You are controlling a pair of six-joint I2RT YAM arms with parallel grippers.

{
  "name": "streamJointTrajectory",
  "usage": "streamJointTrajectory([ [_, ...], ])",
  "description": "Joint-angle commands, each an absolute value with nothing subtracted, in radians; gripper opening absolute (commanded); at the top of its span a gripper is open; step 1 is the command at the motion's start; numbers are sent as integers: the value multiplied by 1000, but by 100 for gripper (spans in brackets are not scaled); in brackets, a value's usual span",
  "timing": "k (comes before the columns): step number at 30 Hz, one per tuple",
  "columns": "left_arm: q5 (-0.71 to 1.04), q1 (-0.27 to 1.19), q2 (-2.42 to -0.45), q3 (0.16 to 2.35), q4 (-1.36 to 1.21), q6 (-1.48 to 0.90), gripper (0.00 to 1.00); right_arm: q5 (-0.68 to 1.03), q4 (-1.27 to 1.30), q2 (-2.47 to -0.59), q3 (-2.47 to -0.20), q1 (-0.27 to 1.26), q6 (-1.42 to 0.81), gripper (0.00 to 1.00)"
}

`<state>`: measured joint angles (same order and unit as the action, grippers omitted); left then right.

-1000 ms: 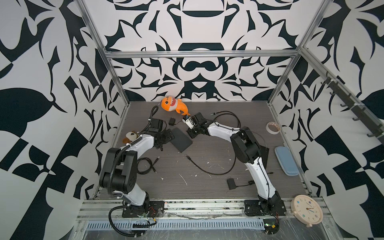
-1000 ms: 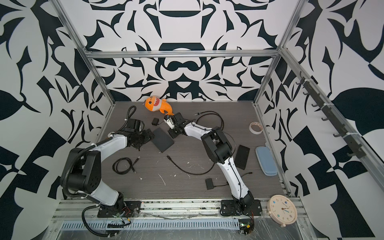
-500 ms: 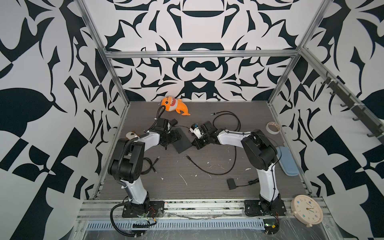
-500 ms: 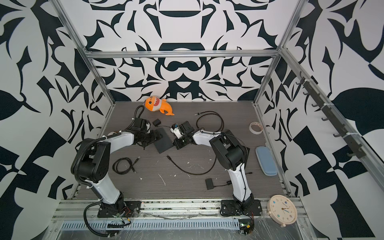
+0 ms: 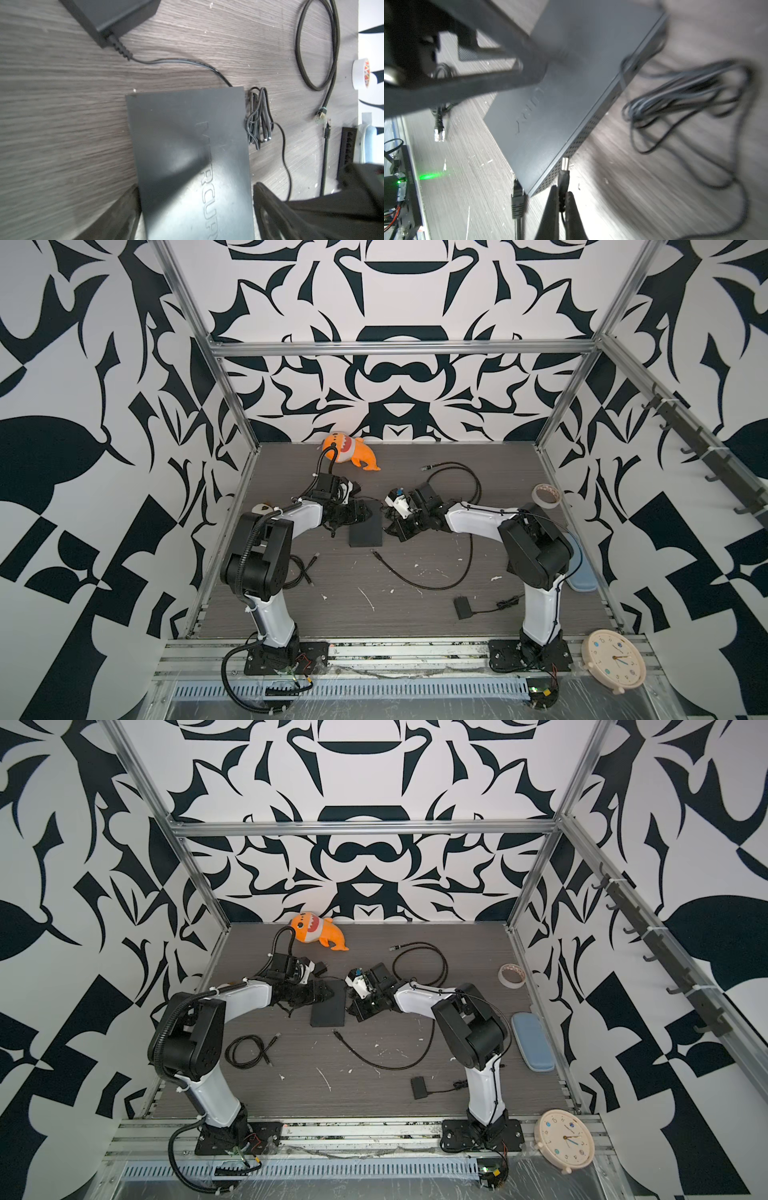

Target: Insert the plug into the switch port

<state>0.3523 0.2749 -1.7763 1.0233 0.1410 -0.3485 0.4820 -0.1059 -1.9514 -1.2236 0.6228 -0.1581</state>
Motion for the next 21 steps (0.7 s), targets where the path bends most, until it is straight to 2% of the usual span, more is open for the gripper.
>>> streamJointTrajectory([
  [1, 329, 263, -1709, 1043, 163, -312, 86, 463, -151, -1907, -1261, 603, -77, 3],
  [11, 189, 266, -1607, 1074, 296, -381, 86, 447, -149, -1950, -1261, 593, -6, 5],
  [15, 329, 302, -1565, 1082, 310, -424, 86, 491, -112, -1929, -1237, 589, -7, 5],
  [17, 466, 316, -1573, 1077, 272, -522, 79, 522, -84, -1901, -1215, 581, -5, 4],
  [21, 518, 367, -1596, 1056, 206, -674, 70, 620, 13, -1870, -1167, 541, -29, 4],
])
